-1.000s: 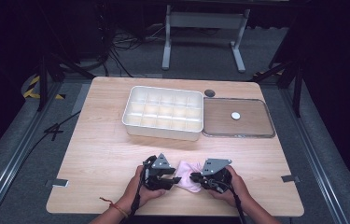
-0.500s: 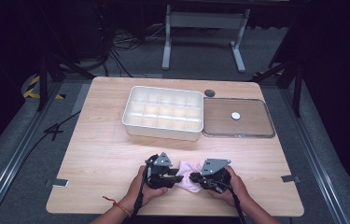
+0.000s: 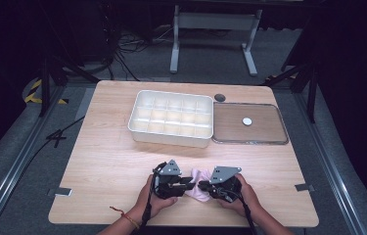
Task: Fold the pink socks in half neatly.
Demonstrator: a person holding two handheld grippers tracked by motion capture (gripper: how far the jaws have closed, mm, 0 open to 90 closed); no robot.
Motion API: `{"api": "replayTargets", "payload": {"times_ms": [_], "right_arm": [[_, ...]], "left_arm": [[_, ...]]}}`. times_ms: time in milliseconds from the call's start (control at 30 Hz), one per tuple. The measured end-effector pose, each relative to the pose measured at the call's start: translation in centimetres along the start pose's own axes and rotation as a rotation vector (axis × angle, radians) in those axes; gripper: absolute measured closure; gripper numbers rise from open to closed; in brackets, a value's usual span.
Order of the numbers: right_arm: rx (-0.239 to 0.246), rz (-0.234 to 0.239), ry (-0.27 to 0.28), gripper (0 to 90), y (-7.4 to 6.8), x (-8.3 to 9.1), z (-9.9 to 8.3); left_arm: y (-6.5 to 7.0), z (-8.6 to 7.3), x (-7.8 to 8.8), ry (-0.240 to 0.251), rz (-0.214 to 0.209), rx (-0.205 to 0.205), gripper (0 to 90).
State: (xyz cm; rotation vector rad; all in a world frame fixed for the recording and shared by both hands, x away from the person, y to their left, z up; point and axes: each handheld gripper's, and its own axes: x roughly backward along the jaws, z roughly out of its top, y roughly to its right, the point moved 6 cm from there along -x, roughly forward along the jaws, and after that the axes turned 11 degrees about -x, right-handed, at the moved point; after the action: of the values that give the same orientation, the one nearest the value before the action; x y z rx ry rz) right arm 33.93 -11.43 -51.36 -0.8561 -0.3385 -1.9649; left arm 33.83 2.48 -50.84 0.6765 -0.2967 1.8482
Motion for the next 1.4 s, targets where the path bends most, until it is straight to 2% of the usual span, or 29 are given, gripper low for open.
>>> {"api": "replayTargets", "payload": {"times_ms": [100,167,333,367,500,667,767,967,1100,1167,1233,1400], "right_arm": [[0.006,-0.008,0.005,84.5,-0.1,-0.2,0.1],[0.006,-0.011,0.005,84.1,-0.1,-0.3,0.2],[-0.023,0.0,0.016,80.1,0.0,-0.1,0.4],[-0.033,0.002,0.04,80.7,0.1,0.3,0.8],[-0.034,0.007,0.071,84.0,-0.1,0.7,1.2],[-0.029,-0.014,0.019,88.4,-0.3,-0.5,1.1],[-0.026,-0.022,0.011,88.4,-0.4,-0.9,1.3],[-0.024,-0.031,0.02,86.4,-0.5,-1.1,1.4],[-0.017,-0.043,0.039,84.5,-0.2,-0.2,1.7],[-0.032,-0.044,0.033,84.4,0.0,0.2,1.6],[-0.024,-0.059,0.021,84.5,0.3,0.1,1.4],[-0.025,-0.069,-0.002,85.4,0.3,-0.6,1.1]], "left_arm": [[0.0,0.1,0.1,0.004,0.0,0.0,78.7],[-0.3,0.0,0.2,0.0,0.016,0.002,81.6],[-0.6,0.0,0.3,0.001,0.018,-0.001,83.5],[-0.6,0.1,0.3,0.001,0.02,-0.006,83.7],[-0.6,0.2,0.3,-0.003,0.022,-0.015,83.7],[-0.3,0.3,0.3,0.005,0.02,-0.033,84.0],[-0.4,0.4,0.4,0.006,0.026,-0.045,84.2],[-0.7,0.5,0.9,0.007,0.038,-0.044,84.4],[-1.0,0.6,1.4,0.018,0.044,-0.037,84.4],[-1.1,0.6,1.5,0.019,0.045,-0.033,84.4],[-1.2,0.6,1.5,0.019,0.048,-0.036,84.4],[-0.7,0.8,1.2,0.009,0.043,-0.066,84.4]]}}
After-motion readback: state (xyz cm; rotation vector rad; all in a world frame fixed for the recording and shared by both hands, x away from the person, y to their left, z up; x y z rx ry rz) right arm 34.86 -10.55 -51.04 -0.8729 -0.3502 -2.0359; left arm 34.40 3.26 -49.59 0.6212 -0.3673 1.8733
